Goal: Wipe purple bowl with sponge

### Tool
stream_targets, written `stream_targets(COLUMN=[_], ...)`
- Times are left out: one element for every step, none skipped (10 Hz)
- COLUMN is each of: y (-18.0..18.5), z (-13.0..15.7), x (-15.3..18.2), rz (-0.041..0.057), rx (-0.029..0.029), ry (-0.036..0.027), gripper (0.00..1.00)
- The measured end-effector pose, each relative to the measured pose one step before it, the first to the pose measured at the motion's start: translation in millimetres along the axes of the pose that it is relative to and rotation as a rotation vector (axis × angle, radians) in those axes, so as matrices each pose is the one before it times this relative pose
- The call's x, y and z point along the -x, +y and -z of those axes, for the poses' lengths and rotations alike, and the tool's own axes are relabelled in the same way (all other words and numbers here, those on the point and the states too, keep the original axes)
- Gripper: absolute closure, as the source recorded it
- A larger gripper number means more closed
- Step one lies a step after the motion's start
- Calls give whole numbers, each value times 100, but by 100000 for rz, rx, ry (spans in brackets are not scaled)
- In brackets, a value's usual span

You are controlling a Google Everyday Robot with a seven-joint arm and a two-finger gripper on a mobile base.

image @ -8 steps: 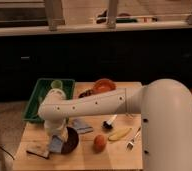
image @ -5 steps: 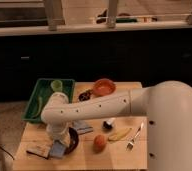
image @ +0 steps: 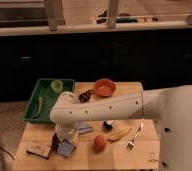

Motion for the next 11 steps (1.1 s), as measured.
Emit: stream_targets(y=[192, -168, -280, -470, -533, -364, -1383, -1148, -981, -1006, -1165], z=[347, 244, 78, 51, -44, -64, -279, -288, -283, -216, -189], x=[-788, -718, -575, -1059, -654, -147, -187, -64, -16, 182, 338], rz=[-773, -362, 280, 577, 1339, 1380, 3429, 3110, 2725, 3195, 3599], rx=[-167, -614, -424, -585, -505, 143, -625, -343, -191, -358, -558], ry=[2237, 1574, 1138, 1267, 602, -25, -225, -412, -600, -737, -1051], gripper=[94, 94, 94, 94, 94, 94, 94, 94, 94, 94, 94])
